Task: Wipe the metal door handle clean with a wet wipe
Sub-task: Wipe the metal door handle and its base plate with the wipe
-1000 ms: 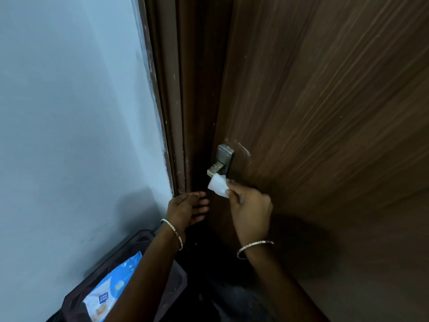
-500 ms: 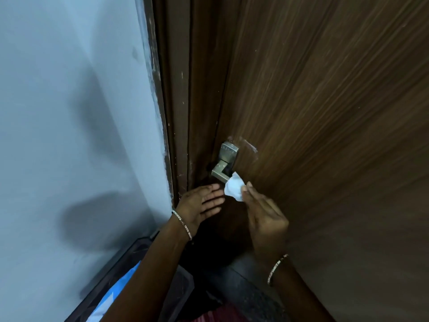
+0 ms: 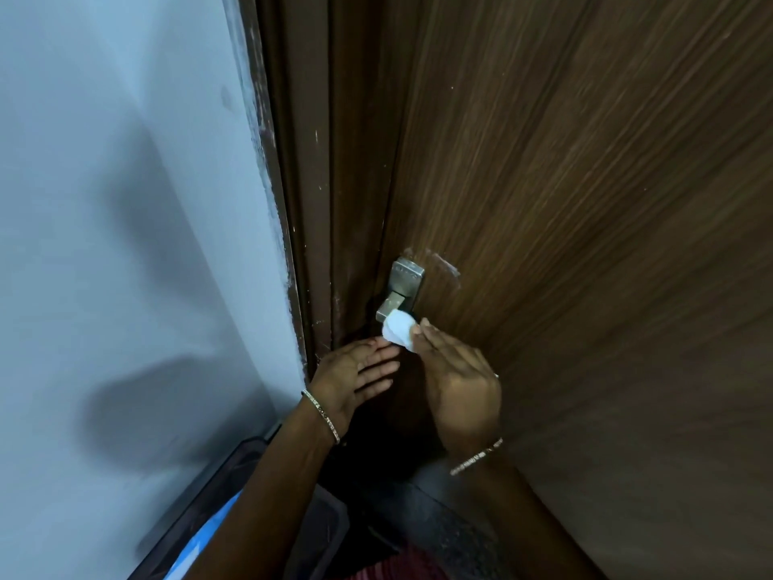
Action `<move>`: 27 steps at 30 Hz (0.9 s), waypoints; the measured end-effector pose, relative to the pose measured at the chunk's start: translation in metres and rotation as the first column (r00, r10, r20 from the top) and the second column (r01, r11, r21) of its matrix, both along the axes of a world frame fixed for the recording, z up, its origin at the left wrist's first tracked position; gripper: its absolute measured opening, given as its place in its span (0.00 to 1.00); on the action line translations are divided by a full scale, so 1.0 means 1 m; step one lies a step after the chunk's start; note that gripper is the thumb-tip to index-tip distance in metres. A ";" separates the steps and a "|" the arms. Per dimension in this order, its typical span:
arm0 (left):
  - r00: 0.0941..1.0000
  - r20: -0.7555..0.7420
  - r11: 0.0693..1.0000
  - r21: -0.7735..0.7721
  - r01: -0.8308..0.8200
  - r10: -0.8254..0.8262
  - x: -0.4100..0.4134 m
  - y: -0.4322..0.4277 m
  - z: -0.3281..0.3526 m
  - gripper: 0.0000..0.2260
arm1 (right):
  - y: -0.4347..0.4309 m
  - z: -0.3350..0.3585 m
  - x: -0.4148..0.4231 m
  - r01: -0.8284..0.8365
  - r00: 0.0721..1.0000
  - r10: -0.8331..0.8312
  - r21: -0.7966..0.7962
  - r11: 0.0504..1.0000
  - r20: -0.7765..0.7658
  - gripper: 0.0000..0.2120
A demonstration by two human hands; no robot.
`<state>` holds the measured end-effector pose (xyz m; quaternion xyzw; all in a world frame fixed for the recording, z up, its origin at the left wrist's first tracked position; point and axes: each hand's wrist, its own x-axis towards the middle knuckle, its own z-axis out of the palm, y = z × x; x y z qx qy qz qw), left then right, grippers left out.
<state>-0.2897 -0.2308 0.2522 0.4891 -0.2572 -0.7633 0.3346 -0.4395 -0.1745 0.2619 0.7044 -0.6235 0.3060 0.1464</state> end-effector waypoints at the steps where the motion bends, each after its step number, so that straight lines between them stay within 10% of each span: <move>1: 1.000 -0.010 1.000 -0.001 0.001 -0.001 0.000 0.000 0.001 0.10 | 0.006 0.001 -0.004 0.017 1.000 -0.017 0.002 1.000 0.027 0.15; 10: 0.988 -0.150 1.000 0.010 -0.016 0.018 -0.009 0.004 0.009 0.12 | -0.029 0.045 0.028 -0.004 0.967 -0.019 0.089 0.996 0.254 0.15; 17: 0.992 -0.127 1.000 -0.007 0.022 -0.022 -0.009 0.009 0.006 0.22 | -0.046 0.044 0.059 0.095 0.994 -0.070 0.374 0.923 -0.081 0.13; 27: 0.985 -0.164 0.998 0.049 -0.041 0.048 0.000 0.005 0.008 0.17 | -0.044 0.050 0.048 0.131 0.972 -0.049 0.360 0.924 -0.229 0.13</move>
